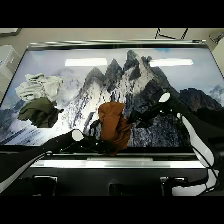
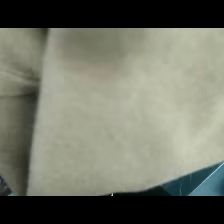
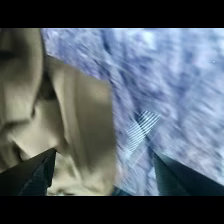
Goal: Fold the clothes and pants, and hang the long-sleeved shirts on hangers.
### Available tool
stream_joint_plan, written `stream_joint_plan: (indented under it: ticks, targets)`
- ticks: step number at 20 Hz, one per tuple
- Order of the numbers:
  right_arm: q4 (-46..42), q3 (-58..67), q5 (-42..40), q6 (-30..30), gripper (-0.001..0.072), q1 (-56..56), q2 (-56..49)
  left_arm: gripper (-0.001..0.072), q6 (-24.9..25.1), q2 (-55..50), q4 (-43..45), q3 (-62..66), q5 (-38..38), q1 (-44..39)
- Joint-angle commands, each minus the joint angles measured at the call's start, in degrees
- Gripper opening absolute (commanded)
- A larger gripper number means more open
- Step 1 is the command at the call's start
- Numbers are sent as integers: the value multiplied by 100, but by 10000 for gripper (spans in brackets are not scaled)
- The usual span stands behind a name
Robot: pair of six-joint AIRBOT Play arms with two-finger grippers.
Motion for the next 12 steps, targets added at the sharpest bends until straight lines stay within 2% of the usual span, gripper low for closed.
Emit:
stream_joint_plan:
  ticks: [1, 2, 3, 7, 10, 12]
  targets:
    - [173, -2, -463, 11, 424, 391, -181, 27, 61, 157, -85, 7, -17, -31]
    - [199, 17, -492, 13, 94, 402, -177, 27, 61, 306, 24, 9, -17, 15]
    - [197, 87, -411, 2, 31, 365, -157, 26, 57, 531, 232, 11, -17, 122]
    - [-647, 1130, -131, -173, 30, -118, 527, 26, -205, 2011, 892, 225, -87, 1290]
    - [-909, 2507, -175, -354, 30, -645, 1449, 26, -201, 3257, 901, 1095, -79, 2490]
    - [-918, 3248, -341, -348, 31, -870, 2092, 26, -199, 3893, 901, 1849, 96, 2994]
